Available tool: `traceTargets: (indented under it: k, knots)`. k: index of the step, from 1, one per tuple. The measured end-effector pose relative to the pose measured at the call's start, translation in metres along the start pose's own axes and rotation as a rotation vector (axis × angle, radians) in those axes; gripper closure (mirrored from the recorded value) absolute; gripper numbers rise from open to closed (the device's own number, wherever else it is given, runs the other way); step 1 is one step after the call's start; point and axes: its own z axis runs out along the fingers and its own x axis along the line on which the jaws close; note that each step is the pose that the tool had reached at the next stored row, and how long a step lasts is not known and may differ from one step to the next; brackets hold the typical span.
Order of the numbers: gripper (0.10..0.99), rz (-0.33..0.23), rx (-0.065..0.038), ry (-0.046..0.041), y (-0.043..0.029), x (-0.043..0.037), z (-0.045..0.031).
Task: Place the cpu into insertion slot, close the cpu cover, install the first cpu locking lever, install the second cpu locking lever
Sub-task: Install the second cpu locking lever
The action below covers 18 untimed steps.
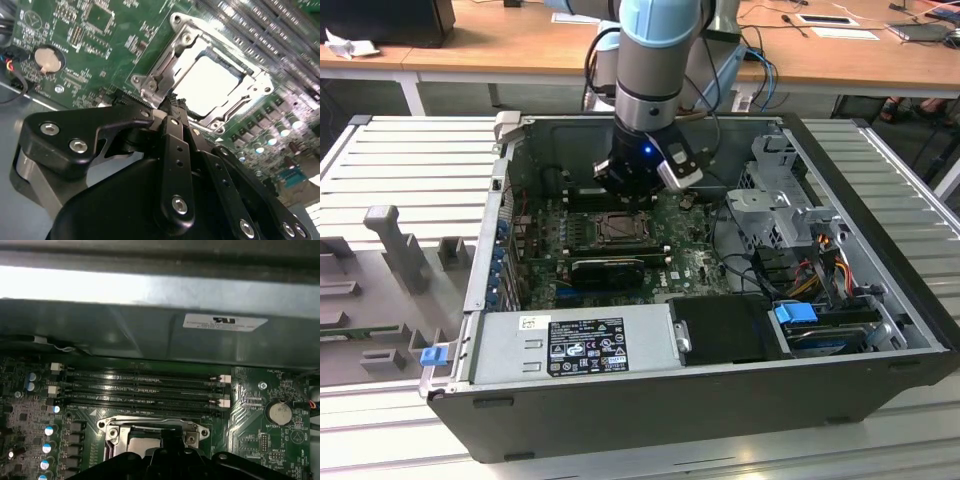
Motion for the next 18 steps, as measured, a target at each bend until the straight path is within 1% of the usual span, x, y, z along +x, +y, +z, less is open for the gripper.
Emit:
traceTargets:
  k: [2, 5, 6, 9, 10, 12, 13, 18]
  knots:
    - [0.98, 0.0, 0.0, 0.0, -0.006, 0.0004, -0.0008]
    - [0.98, 0.0, 0.0, 0.0001, -0.0097, 0.0007, -0.002]
    - [0.98, 0.0, 0.0, 0.0, -0.0105, 0.0008, -0.0042]
    - [0.98, 0.0, 0.0, 0.0004, -0.0105, 0.001, -0.0157]
    - [0.98, 0.0, 0.0, 0.0005, -0.0123, 0.0011, -0.016]
    - [0.98, 0.0, -0.001, 0.0005, -0.0196, 0.0017, -0.017]
    - [0.98, 0.0, -0.001, 0.0007, -0.0244, 0.0021, -0.0176]
    - [0.98, 0.0, -0.001, 0.0009, -0.0406, 0.0032, -0.0192]
